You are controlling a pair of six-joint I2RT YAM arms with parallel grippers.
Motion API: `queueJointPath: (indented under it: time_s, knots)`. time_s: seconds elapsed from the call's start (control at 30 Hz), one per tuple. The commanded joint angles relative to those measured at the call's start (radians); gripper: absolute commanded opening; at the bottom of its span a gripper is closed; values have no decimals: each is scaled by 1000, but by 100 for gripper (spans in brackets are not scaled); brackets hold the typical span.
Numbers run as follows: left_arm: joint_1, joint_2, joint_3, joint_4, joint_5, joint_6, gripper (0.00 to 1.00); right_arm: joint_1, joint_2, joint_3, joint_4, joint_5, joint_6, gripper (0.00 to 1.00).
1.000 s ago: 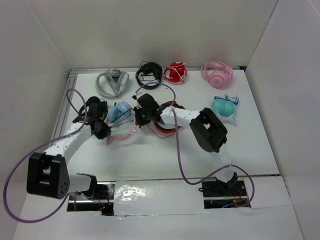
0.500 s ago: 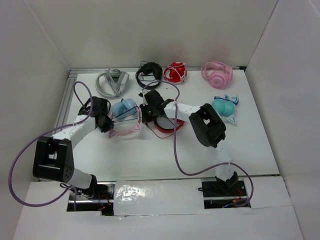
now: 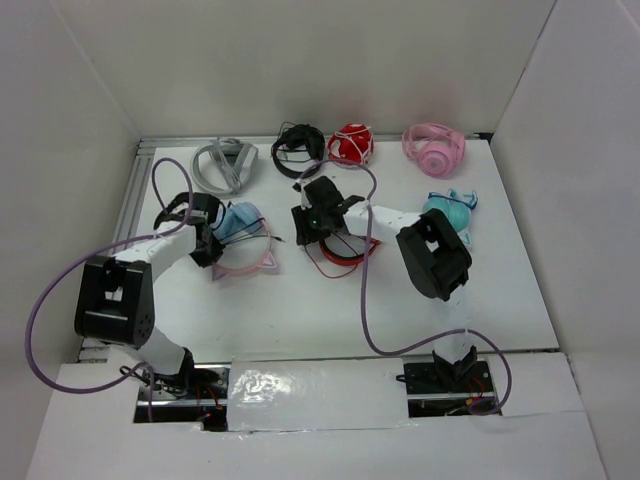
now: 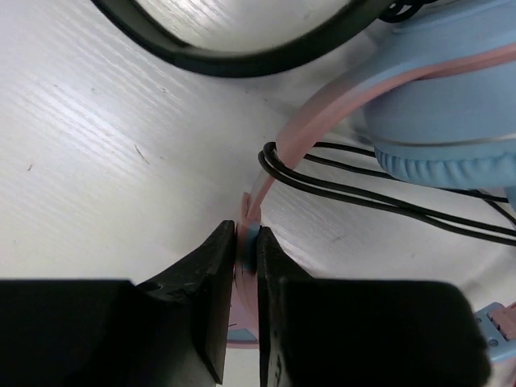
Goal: Wrap the headphones
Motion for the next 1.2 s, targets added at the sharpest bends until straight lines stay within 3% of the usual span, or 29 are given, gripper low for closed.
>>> queueJointPath:
  time_s: [0.0,0.27,0.37,0.53,0.63,0.7,0.73,0.77,0.8,0.87,1.0,1.1,1.17]
  knots:
    - [-12,45,70,-132,-102,-77,22,-20,-127,-21,-43,46,-17,44]
    - [-80,99,126,-210,-146,-134,50,-20,-236,-45,-43,58,-30,47]
    - [-125,79,134,-191,-156,-106,70,-20,-278,-58,-34,40,-34,47]
    - [-153,33,166,-289,-183,-154,75,-23,-384,-81,-39,46,-39,47]
    - [-153,11,207,-463,-203,-276,77,-20,-479,-111,-33,73,-39,48]
    - [-163,-21,224,-553,-218,-379,90,-20,-569,-149,-19,108,-31,49]
    - [-173,-48,247,-632,-222,-407,99,-24,-601,-165,-16,127,-16,51]
    - [-176,-62,258,-672,-219,-468,99,-19,-632,-182,-14,150,-7,67]
    - [-179,-74,285,-708,-214,-485,99,-20,-693,-215,-14,186,7,99]
    - [-202,-131,307,-789,-205,-533,99,-24,-790,-252,-17,272,65,100]
    - [-280,-336,284,-771,-154,-487,99,-28,-965,-410,-30,511,186,100]
    - [-297,-544,179,-583,-43,-323,99,-34,-1111,-505,-80,689,309,100]
    - [-298,-652,109,-387,27,-157,99,-36,-1183,-509,-206,901,441,100]
